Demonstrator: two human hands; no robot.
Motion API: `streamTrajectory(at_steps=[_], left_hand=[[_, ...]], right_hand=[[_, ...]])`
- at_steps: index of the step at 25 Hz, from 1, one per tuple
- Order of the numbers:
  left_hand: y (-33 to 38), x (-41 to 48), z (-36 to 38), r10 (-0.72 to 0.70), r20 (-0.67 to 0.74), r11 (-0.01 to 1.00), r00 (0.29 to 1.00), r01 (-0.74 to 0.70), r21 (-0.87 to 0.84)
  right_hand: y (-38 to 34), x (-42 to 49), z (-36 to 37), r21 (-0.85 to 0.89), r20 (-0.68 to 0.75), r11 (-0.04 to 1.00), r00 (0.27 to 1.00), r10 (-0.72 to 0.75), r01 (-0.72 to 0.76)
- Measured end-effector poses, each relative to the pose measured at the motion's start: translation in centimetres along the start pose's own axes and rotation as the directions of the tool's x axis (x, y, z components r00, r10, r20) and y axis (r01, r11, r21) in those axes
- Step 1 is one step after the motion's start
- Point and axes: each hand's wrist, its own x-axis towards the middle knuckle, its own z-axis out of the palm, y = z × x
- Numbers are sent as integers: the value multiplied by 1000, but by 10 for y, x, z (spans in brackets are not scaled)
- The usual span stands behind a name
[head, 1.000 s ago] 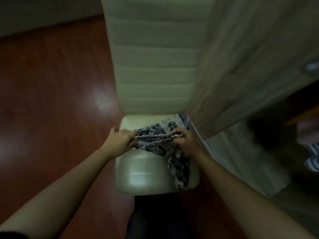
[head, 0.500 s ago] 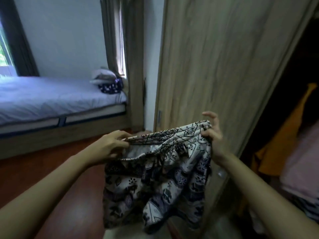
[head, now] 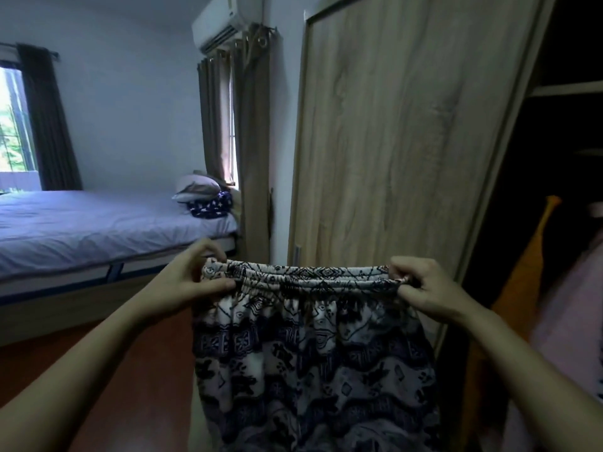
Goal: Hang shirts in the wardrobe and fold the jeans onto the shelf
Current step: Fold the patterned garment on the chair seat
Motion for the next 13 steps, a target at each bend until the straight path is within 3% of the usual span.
streamTrajectory(at_steps=[1, 5, 8, 10, 11, 13], left_hand=[[3, 0, 1, -39, -21, 987, 999, 35, -155], [8, -5, -3, -76, -66, 941, 995, 50, -335], [-3, -1, -1, -221, -82, 864, 972, 156, -478], [-21, 8, 9, -431, -58, 793, 900, 348, -499], [-29, 14, 18, -543, -31, 712, 839, 441, -547], [-39, 23, 42, -675, -48, 596, 736, 506, -623]], right_hand=[[-4, 0, 0, 66, -6, 995, 997, 73, -73], [-16, -9, 2, 480, -51, 874, 992, 113, -75], [-11, -7, 8, 477, -1, 866, 985, 172, -151], [-1, -4, 23, 561, 144, 736, 921, 363, -378], [3, -1, 33, 584, 225, 642, 859, 460, -497], [-1, 9, 56, 617, 335, 463, 745, 577, -636]])
